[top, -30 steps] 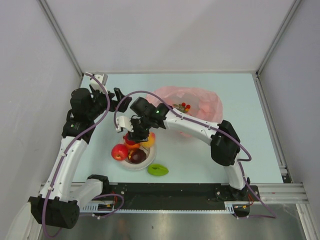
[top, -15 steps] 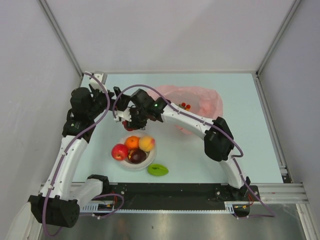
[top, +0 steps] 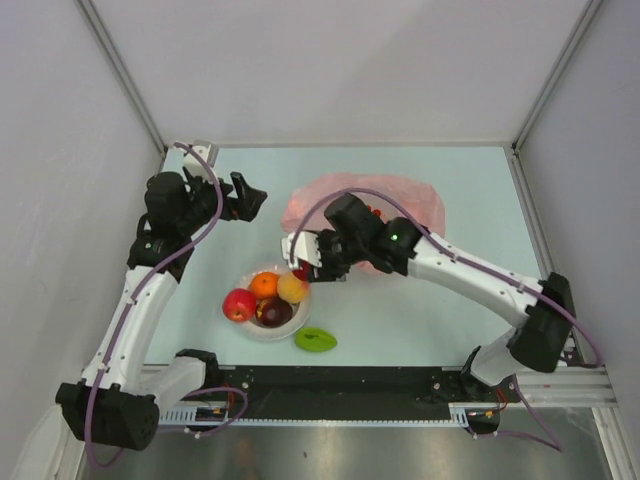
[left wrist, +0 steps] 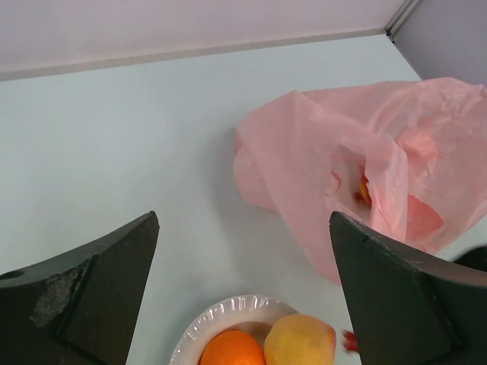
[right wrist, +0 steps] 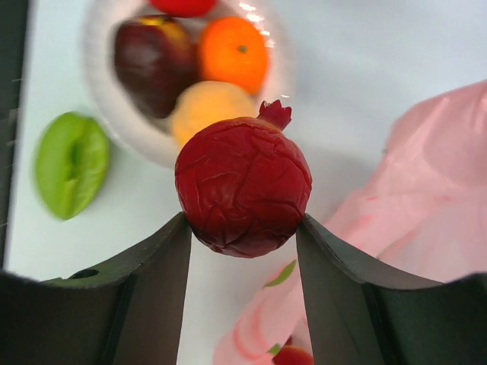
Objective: Take the fake fruits out of the plastic bag
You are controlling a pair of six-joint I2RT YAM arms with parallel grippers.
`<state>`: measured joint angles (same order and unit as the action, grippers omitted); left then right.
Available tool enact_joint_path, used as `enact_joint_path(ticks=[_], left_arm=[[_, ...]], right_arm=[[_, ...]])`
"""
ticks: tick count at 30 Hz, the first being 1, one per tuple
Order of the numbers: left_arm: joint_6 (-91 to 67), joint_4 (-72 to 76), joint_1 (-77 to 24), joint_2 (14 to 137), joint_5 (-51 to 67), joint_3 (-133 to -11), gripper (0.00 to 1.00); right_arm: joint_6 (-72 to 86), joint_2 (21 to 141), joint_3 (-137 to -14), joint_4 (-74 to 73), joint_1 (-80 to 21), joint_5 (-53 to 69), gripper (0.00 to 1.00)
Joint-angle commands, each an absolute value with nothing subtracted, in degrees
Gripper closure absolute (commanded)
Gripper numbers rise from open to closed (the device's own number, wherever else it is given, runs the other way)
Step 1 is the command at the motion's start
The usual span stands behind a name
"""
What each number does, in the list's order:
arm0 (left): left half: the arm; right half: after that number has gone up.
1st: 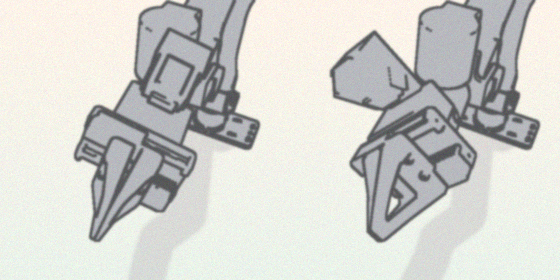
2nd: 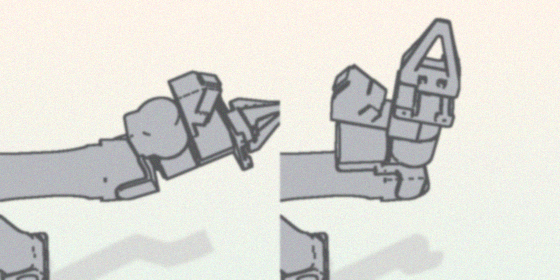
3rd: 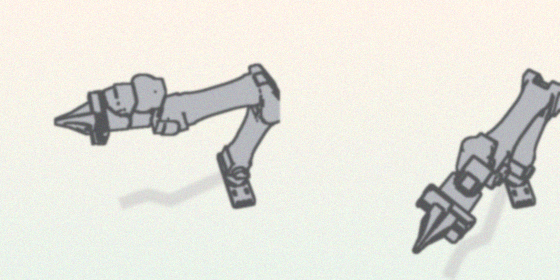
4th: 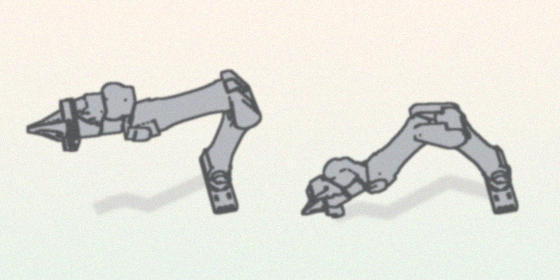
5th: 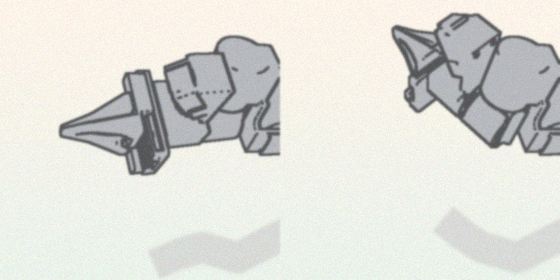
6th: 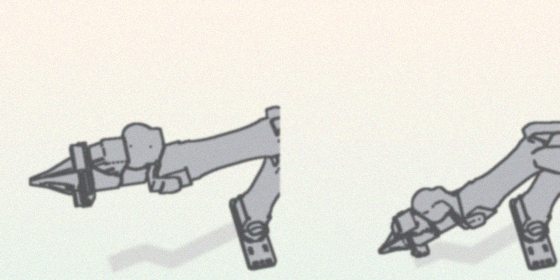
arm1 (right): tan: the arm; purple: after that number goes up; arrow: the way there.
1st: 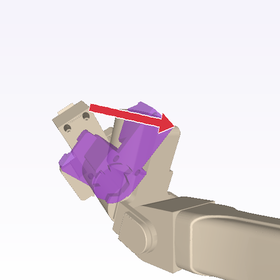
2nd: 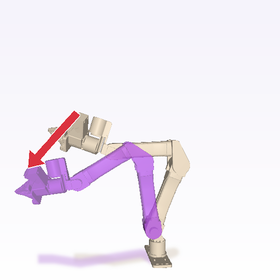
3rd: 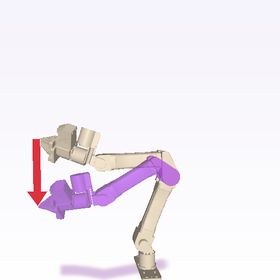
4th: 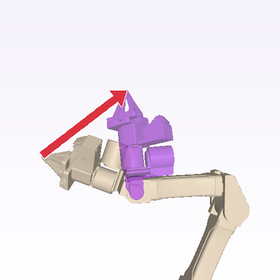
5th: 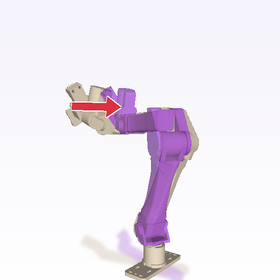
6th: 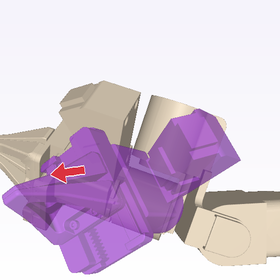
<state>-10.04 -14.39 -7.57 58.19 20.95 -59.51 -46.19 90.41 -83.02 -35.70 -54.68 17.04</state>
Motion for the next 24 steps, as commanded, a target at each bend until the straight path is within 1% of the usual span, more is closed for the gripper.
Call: enact_joint_path(ticks=[1, 10, 19, 24], left_arm=[[-10.11, -13.09, -7.38, 58.62, 20.57, -61.17, 0.0], [-8.96, -13.62, -7.38, 58.97, 20.3, -61.17, 0.0], [-8.7, -12.48, -7.38, 58.27, 20.48, -59.5, 0.0], [-8.53, -12.39, -7.29, 57.48, 20.3, -58.54, 0.0]], right_arm=[[-48.78, 86.31, -76.47, -38.23, -57.13, 20.56, 0.53], [-43.86, 91.14, -76.03, -37.18, -58.01, 24.34, 0.55], [-40.08, 95.18, -76.11, -35.95, -60.64, 27.68, 0.53], [-35.78, 97.29, -76.11, -33.23, -61.08, 27.42, 0.53]])
